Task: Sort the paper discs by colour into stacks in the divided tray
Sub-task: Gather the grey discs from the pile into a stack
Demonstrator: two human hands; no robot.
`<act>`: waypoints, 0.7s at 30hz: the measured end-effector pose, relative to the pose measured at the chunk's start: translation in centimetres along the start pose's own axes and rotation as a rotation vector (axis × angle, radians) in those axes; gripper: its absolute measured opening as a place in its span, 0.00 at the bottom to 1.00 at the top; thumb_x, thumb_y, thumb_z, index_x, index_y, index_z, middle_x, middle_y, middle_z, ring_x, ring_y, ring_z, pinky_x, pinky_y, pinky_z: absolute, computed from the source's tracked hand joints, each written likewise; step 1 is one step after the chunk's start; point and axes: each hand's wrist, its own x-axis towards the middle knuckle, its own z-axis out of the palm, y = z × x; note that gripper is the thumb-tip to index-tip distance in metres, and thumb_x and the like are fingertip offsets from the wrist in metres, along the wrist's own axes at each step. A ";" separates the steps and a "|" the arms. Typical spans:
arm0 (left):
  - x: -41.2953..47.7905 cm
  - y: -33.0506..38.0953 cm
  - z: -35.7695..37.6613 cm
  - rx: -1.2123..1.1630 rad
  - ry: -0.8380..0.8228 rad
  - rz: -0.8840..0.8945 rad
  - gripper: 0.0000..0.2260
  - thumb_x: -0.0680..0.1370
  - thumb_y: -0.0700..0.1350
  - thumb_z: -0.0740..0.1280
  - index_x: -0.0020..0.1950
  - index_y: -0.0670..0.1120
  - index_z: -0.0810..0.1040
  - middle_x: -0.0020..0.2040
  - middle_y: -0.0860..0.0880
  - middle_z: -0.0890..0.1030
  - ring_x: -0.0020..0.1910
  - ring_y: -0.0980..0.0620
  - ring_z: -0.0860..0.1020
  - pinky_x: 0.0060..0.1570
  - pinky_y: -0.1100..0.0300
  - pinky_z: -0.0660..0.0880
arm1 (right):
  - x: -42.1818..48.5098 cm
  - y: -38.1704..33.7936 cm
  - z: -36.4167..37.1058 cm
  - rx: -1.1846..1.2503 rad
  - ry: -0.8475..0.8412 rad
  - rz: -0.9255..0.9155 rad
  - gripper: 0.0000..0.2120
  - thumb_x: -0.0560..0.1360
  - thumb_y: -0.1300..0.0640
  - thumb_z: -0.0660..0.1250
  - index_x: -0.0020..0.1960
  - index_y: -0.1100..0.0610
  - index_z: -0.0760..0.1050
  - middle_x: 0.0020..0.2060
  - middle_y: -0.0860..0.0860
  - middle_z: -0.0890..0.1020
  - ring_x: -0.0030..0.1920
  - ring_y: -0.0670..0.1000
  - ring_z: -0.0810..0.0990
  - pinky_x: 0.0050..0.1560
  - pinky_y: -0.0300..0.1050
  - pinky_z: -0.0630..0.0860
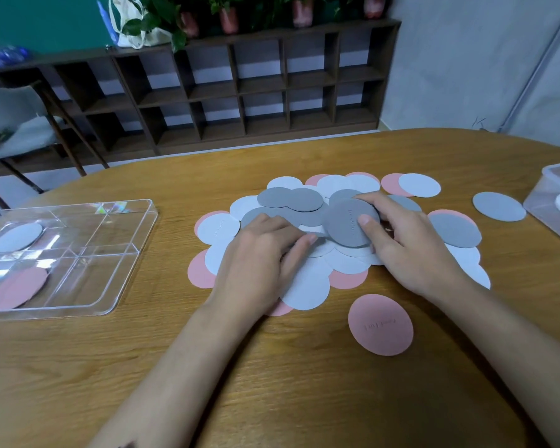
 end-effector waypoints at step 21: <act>0.1 1.4 0.0 -0.252 0.167 -0.149 0.06 0.78 0.45 0.76 0.54 0.49 0.88 0.36 0.56 0.84 0.35 0.58 0.82 0.40 0.62 0.80 | -0.7 -0.7 0.8 0.091 -0.185 -0.095 0.19 0.84 0.46 0.62 0.74 0.39 0.69 0.48 0.53 0.84 0.47 0.53 0.81 0.48 0.59 0.78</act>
